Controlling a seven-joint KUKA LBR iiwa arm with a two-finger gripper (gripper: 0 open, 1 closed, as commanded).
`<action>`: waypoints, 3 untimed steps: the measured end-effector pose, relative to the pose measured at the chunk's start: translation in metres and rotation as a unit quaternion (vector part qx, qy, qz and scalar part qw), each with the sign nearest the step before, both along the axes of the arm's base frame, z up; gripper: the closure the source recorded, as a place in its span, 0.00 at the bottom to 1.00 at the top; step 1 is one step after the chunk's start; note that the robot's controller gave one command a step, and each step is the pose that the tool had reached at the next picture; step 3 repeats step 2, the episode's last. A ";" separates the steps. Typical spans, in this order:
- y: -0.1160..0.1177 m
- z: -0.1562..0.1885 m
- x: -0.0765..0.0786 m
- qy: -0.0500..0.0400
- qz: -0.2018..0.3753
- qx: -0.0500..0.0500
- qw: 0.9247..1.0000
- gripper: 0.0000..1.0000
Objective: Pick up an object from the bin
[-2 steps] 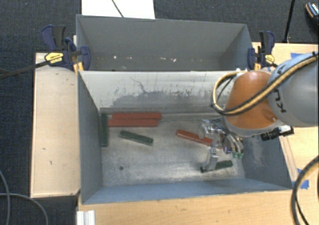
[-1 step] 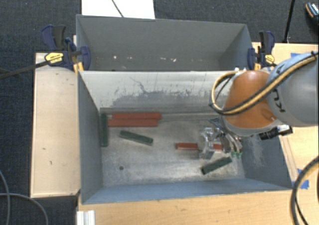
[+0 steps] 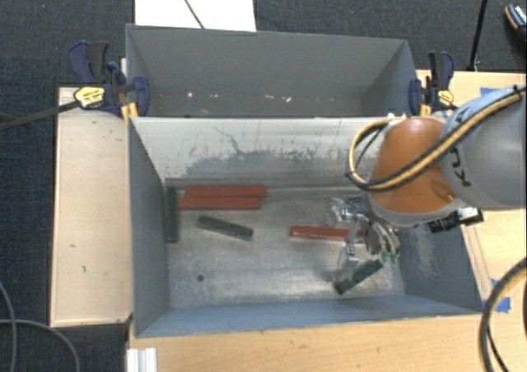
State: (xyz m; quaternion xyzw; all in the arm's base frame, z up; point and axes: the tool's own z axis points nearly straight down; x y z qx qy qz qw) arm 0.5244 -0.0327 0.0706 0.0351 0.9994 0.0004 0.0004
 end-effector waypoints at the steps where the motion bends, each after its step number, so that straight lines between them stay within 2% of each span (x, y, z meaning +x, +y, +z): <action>1: 0.000 0.000 0.000 0.000 -0.001 0.000 1.000 1.00; 2: -0.013 0.140 -0.016 -0.005 0.002 -0.001 1.000 1.00; 3: -0.013 0.140 -0.016 -0.005 0.002 -0.001 1.000 1.00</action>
Offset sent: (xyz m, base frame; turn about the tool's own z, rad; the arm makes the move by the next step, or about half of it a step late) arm 0.0000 0.0000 0.0000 0.0000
